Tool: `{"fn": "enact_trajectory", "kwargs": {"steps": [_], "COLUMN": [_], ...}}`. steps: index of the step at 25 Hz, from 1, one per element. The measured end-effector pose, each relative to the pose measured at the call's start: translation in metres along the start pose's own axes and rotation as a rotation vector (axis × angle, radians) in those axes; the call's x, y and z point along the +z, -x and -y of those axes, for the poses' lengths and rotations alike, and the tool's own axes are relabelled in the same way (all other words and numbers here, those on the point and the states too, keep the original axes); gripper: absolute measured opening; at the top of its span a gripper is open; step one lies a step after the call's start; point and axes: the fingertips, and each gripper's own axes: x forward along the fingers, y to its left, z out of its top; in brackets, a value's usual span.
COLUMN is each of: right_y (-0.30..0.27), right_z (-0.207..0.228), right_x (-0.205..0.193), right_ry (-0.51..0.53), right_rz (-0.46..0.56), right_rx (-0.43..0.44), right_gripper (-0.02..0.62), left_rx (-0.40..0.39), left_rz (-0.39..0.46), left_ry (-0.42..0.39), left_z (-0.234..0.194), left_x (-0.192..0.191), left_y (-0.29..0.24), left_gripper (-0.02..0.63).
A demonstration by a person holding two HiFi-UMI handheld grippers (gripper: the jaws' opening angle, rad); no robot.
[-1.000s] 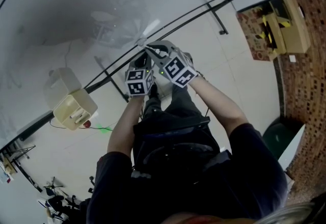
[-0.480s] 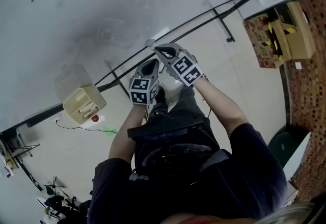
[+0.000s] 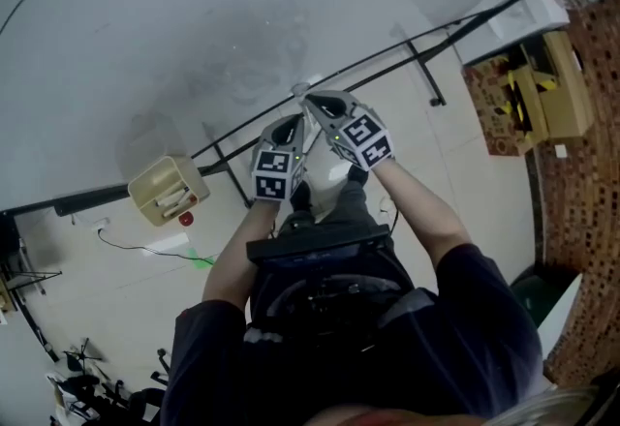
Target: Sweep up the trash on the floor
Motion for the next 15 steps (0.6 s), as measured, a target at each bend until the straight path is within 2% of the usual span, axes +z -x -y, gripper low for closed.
{"fn": "enact_trajectory", "kwargs": {"steps": [5, 9, 15], "right_y": [0.018, 0.033, 0.069], "right_z": [-0.001, -0.008, -0.004], "right_x": [0.042, 0.060, 0.096], "right_ry": [0.049, 0.098, 0.122], "right_rz": [0.049, 0.073, 0.143], "right_rx": [-0.020, -0.036, -0.112], "right_gripper": [0.011, 0.011, 0.011], "left_rx": [0.009, -0.027, -0.077], "left_rz": [0.023, 0.068, 0.146], "left_ry": [-0.091, -0.153, -0.195], "left_z": [0.007, 0.027, 0.046], "left_x": [0.015, 0.041, 0.084], "left_y": [0.009, 0.012, 0.016], "left_gripper": [0.000, 0.000, 0.000]}}
